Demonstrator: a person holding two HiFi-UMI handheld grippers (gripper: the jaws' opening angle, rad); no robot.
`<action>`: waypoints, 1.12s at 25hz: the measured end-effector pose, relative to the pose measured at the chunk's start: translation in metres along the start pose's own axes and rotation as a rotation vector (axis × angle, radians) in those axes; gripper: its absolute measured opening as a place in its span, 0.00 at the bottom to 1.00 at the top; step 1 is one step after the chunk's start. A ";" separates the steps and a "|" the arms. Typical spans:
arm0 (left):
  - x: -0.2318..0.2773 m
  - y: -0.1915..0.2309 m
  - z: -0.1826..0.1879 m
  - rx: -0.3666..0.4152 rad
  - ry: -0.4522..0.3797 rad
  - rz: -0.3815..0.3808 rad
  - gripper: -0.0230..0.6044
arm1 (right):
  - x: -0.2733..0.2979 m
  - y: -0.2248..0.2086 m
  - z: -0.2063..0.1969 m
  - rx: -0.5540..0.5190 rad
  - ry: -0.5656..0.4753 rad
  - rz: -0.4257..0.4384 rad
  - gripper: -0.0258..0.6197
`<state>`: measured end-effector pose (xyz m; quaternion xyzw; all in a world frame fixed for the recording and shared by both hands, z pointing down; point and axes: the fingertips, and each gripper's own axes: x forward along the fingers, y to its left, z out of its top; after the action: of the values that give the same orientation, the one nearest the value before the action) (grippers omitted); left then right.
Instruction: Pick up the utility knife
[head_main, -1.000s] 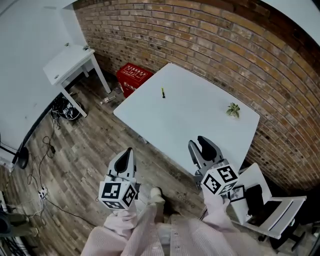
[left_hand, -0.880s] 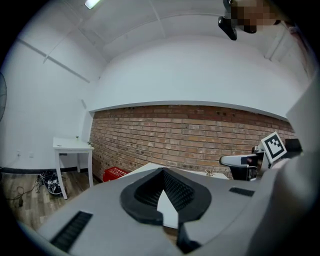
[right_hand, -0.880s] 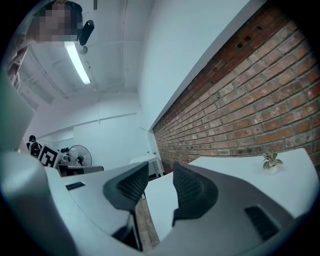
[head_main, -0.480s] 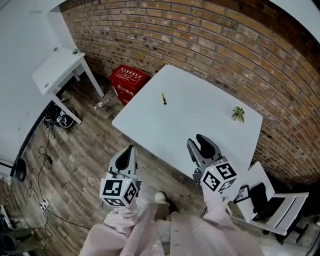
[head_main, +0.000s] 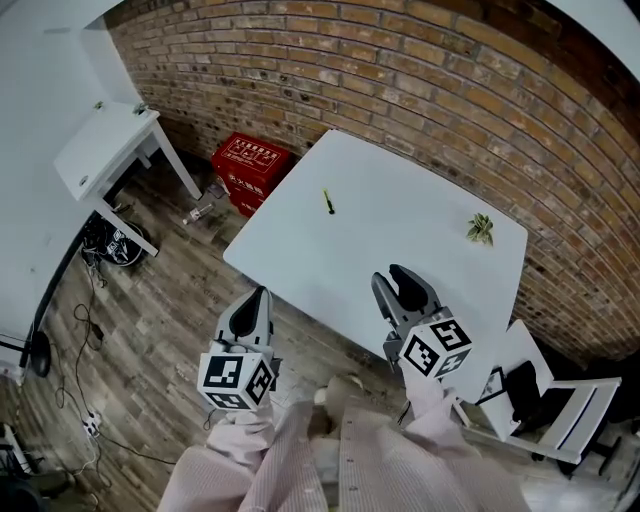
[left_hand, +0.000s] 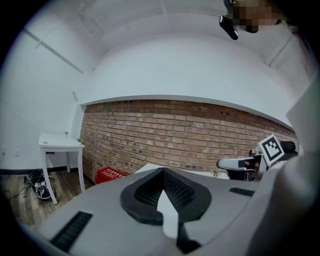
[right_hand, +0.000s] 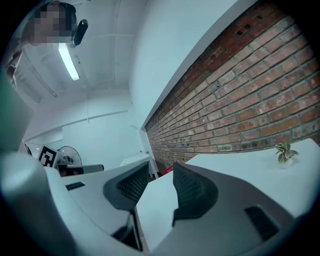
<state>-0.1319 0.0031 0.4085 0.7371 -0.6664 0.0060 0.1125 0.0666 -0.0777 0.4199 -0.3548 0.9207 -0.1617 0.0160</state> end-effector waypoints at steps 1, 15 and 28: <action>0.002 0.001 0.000 -0.002 0.003 0.000 0.02 | 0.003 -0.002 0.000 0.002 0.003 -0.004 0.25; 0.058 0.057 -0.009 -0.024 0.059 0.006 0.02 | 0.087 -0.022 -0.019 0.030 0.075 -0.014 0.25; 0.147 0.104 -0.028 -0.069 0.164 -0.012 0.02 | 0.178 -0.059 -0.037 0.047 0.199 -0.050 0.25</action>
<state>-0.2137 -0.1454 0.4753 0.7336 -0.6504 0.0430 0.1920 -0.0332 -0.2251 0.4886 -0.3592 0.9047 -0.2180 -0.0712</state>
